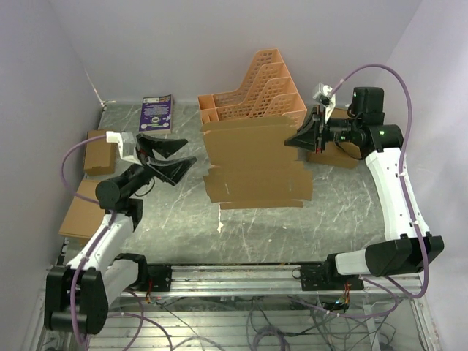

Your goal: Fold the paper box

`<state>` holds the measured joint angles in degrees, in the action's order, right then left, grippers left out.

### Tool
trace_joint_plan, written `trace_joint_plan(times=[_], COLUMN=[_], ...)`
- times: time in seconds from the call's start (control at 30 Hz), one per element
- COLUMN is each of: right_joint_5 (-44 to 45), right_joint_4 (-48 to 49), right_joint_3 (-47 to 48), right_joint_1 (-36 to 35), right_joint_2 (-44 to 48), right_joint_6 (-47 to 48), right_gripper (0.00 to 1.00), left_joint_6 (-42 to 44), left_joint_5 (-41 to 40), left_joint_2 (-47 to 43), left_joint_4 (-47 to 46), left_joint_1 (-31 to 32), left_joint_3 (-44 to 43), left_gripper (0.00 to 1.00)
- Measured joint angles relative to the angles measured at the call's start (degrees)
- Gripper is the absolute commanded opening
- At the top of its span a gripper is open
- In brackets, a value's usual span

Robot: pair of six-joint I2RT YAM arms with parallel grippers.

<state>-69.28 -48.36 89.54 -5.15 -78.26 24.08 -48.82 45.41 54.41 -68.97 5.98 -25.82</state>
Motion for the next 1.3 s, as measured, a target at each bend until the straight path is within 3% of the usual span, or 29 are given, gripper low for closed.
trace_joint_plan(times=[0.2, 0.3, 0.43, 0.57, 0.63, 0.73, 0.8, 0.87, 0.93, 1.07, 1.17, 1.23, 1.3], right_joint_5=[-2.14, -2.8, -3.26, -3.39, -3.15, -2.05, -1.18, 0.13, 1.6, 4.24, 5.44, 5.33, 4.15], right_joint_4=[-1.38, -2.27, -3.43, -3.89, -4.04, -4.04, -3.67, -3.3, -2.8, -0.66, 0.24, 0.13, -0.74], right_joint_3=[2.38, 3.28, 3.78, 3.8, 3.8, 3.8, 3.56, 2.47, 0.17, -7.02, -10.32, -10.88, -10.95], right_joint_1=[0.0, -0.09, -0.44, -0.9, -0.98, -0.66, -0.85, -0.85, -0.28, 3.34, 4.92, 5.29, 5.77], right_joint_2=[-0.15, -0.44, -0.72, -0.72, -0.72, -0.72, -0.61, 0.2, 1.99, 8.28, 10.75, 10.58, 9.55], right_joint_6=[0.37, 0.61, 1.29, 1.88, 2.14, 2.36, 2.4, 2.27, 2.29, 2.47, 2.6, 3.48, 5.7], right_gripper=[0.0, 0.0, 0.0, 0.0, 0.0, 0.36, 0.67, 0.84, 0.93, 0.93, 0.88, 0.8, 0.61], left_joint_6=[3.3, 8.11, 10.4, 7.28, 4.0, -0.9, -2.12, -1.62, -0.2, 2.23, 2.51, 2.49, 2.45], left_joint_5=[1.11, 1.07, 1.49, 3.65, 4.85, 6.29, 6.43, 5.99, 5.14, 3.89, 3.76, 3.76, 3.74], left_joint_2=[6.45, 8.28, 11.89, 18.32, 21.62, 24.3, 24.3, 22.88, 20.17, 15.04, 13.73, 13.73, 13.75], left_joint_4=[-1.33, 3.04, 4.11, -0.33, -5.09, -11.04, -12.26, -11.87, -10.84, -9.64, -9.6, -9.14, -8.81], left_joint_1=[6.88, 9.9, 11.08, 11.67, 12.07, 12.13, 12.39, 12.52, 12.5, 12.52, 12.52, 12.52, 12.52], left_joint_3=[-2.43, -5.44, -8.9, -11.72, -12.24, -12.24, -12.09, -11.3, -9.88, -7.96, -7.02, -6.64, -6.27], left_gripper=[0.92, 0.84, 0.54, 0.09, 0.07, 0.07, 0.07, 0.07, 0.07, 0.07, 0.07, 0.07, 0.07])
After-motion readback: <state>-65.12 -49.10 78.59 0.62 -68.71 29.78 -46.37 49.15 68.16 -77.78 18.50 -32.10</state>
